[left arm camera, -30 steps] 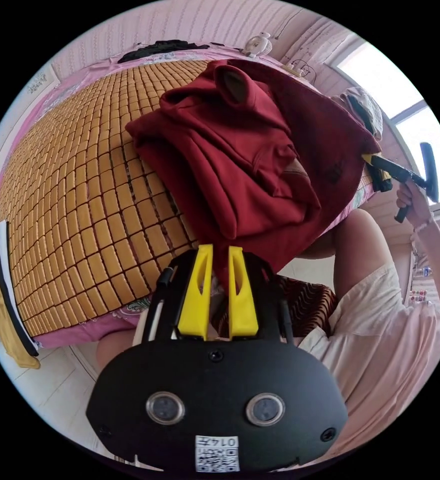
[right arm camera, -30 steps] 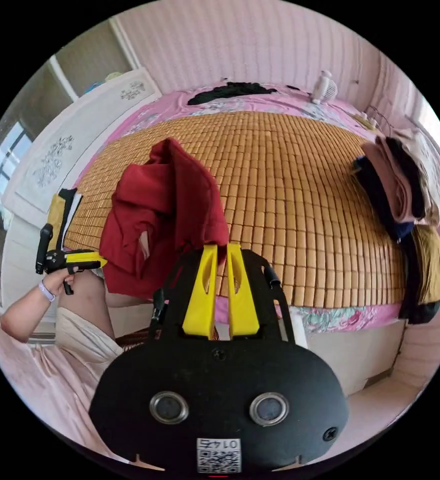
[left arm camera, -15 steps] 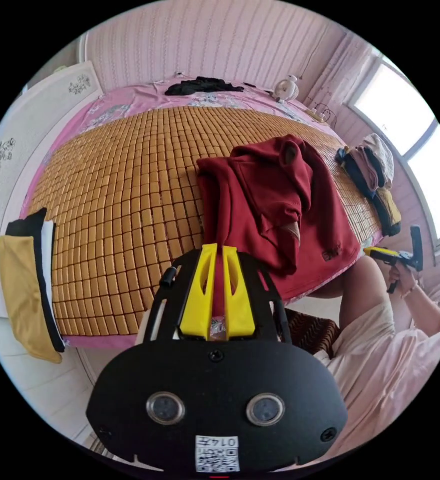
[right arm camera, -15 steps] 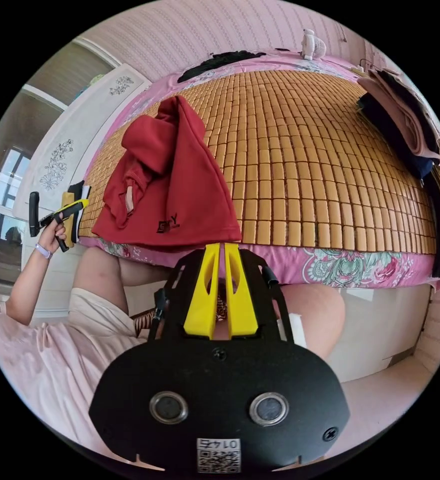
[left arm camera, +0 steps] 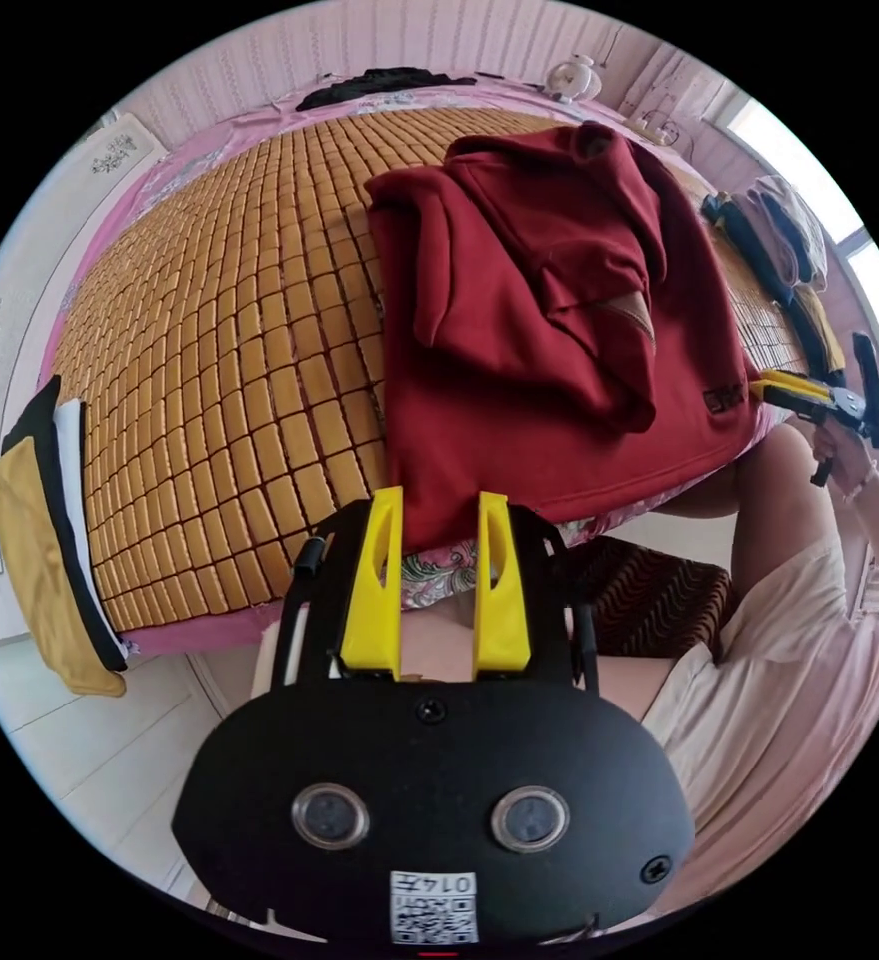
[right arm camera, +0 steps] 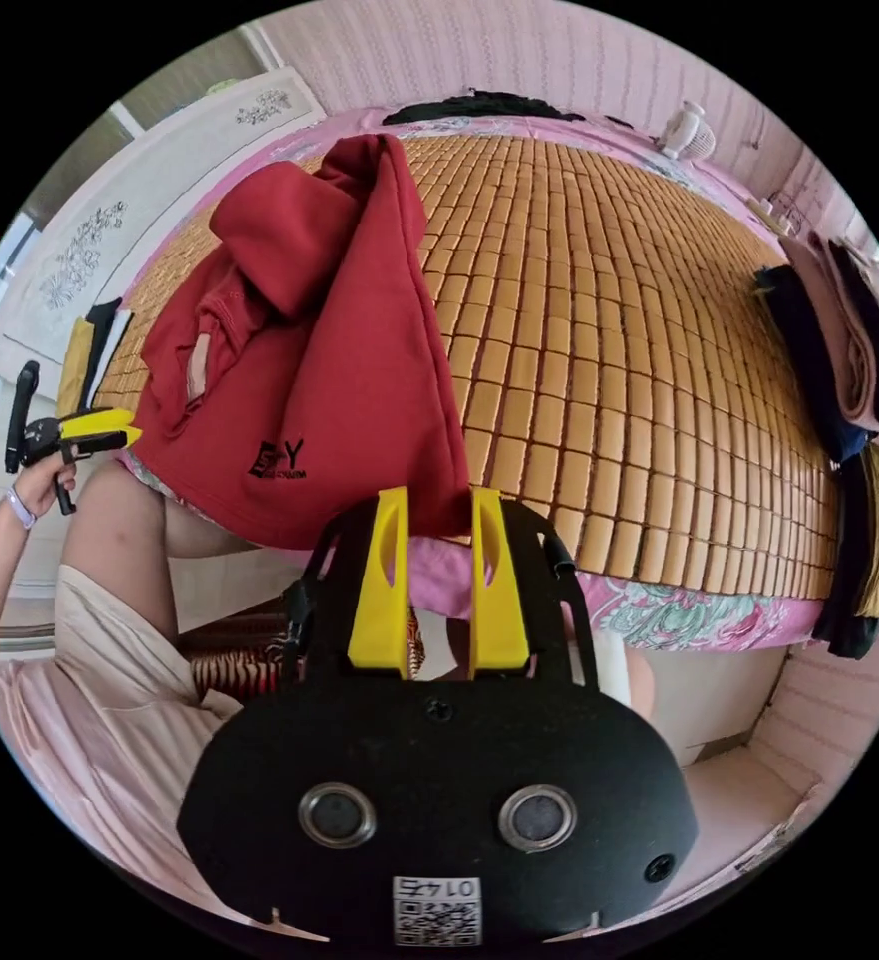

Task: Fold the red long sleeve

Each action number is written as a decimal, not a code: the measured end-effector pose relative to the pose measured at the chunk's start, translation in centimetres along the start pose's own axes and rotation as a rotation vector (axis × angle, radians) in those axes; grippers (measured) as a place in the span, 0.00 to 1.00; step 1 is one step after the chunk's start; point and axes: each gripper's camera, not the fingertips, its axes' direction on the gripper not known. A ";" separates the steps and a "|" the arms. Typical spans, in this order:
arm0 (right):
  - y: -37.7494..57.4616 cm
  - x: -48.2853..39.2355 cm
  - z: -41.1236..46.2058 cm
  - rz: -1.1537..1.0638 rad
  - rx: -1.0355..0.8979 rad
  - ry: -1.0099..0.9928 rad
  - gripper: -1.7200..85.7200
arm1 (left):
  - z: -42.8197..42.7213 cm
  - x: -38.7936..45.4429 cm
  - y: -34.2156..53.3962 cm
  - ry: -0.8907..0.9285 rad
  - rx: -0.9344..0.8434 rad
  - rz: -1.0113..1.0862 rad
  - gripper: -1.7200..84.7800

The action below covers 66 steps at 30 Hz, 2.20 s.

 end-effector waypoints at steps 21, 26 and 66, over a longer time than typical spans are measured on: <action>5.8 3.9 -47.5 -0.201 1.073 -0.880 0.04 | -46.1 -0.6 16.1 0.281 1.090 0.033 0.01; 12.6 -1.1 -63.5 -0.498 1.369 -0.741 0.03 | -63.1 2.8 26.6 0.215 1.473 0.191 0.01; -10.5 -6.8 -49.2 -0.312 0.955 -0.145 0.04 | -56.5 0.6 2.9 0.013 1.184 -0.014 0.01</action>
